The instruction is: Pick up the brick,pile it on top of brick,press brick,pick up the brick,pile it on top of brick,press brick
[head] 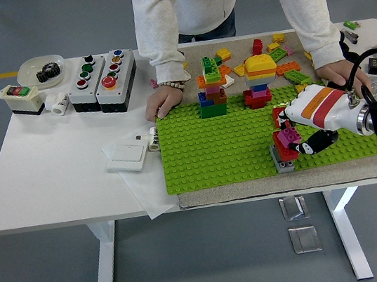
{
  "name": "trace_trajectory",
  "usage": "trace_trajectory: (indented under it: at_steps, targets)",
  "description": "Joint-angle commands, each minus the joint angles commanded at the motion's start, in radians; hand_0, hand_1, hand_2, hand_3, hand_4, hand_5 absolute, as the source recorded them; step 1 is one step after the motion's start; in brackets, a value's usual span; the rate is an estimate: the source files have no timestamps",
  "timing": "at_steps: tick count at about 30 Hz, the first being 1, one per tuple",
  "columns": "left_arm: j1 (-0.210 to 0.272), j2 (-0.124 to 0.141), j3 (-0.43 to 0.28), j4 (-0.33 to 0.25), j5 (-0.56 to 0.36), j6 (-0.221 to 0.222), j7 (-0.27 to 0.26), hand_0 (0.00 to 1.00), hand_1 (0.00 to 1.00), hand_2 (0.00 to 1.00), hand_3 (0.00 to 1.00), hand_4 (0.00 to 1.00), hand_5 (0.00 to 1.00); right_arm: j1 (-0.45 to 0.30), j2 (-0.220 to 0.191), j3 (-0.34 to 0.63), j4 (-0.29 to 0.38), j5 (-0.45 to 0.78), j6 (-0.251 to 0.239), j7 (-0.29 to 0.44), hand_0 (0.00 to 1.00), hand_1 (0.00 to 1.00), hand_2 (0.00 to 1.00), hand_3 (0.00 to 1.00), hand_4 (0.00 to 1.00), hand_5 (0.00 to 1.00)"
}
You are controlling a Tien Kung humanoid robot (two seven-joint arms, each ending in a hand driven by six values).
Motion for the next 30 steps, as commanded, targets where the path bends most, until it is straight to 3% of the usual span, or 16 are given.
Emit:
trace_trajectory:
  at_steps: [30]
  targets:
    - [0.007,0.0,0.017,0.0,-0.01,-0.001,0.0,0.812,0.716,0.606,0.542,0.537,0.551,-0.006,0.03,0.0,-0.031,0.013,0.01,-0.01,0.554,0.514,0.559,0.508,0.694,0.413]
